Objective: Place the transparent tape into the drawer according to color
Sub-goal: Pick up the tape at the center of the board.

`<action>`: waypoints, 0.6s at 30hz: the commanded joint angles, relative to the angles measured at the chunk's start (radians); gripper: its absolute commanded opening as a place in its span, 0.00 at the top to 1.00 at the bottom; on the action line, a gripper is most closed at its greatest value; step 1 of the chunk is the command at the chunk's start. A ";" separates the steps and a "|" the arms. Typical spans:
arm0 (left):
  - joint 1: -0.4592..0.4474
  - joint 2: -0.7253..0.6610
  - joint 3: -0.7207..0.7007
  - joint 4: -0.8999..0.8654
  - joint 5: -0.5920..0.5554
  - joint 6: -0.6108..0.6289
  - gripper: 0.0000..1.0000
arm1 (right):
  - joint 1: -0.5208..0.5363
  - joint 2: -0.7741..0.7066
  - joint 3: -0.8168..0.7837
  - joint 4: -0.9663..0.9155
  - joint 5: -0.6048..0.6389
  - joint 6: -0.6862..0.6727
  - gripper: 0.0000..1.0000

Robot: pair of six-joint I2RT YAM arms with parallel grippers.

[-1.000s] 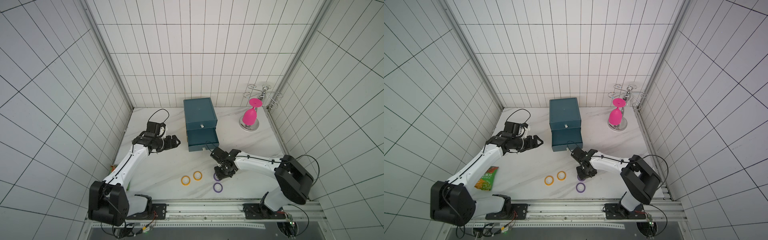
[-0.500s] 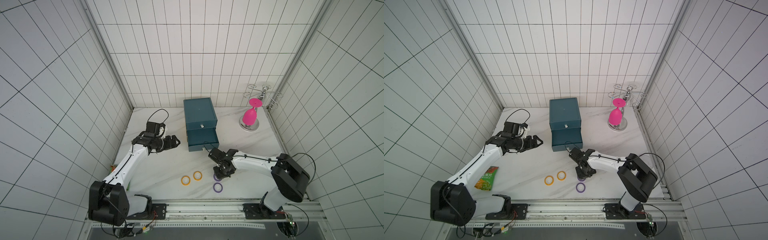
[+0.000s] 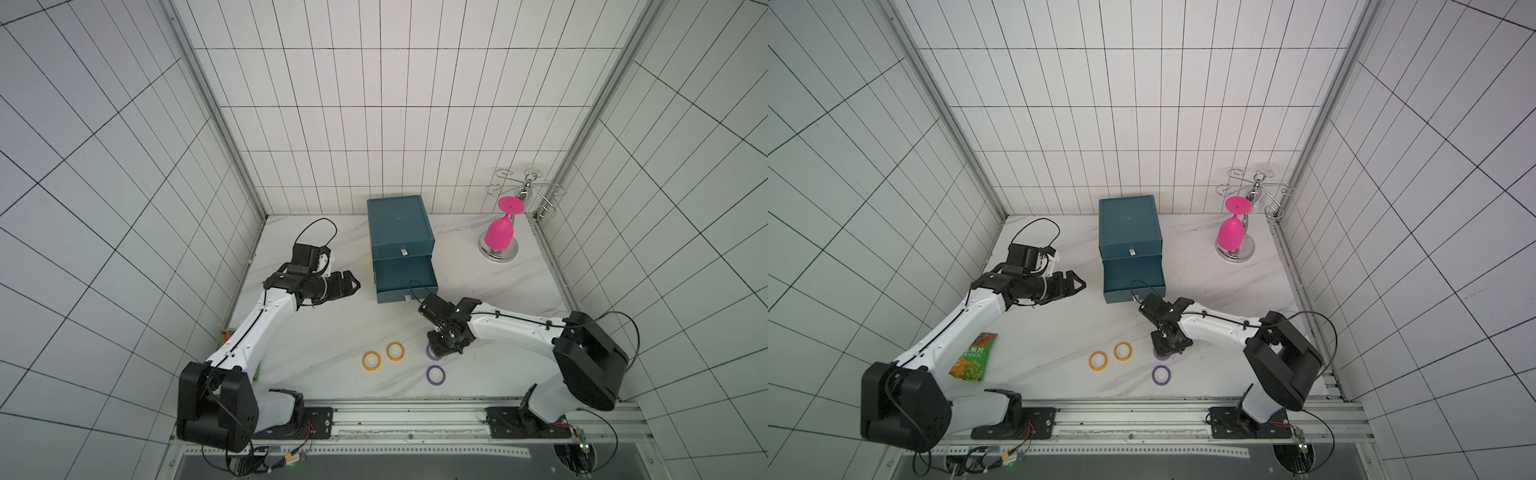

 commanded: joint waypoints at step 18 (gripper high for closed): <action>0.005 -0.052 -0.018 0.033 0.022 0.000 0.09 | -0.126 -0.196 0.302 -0.104 0.080 -0.046 1.00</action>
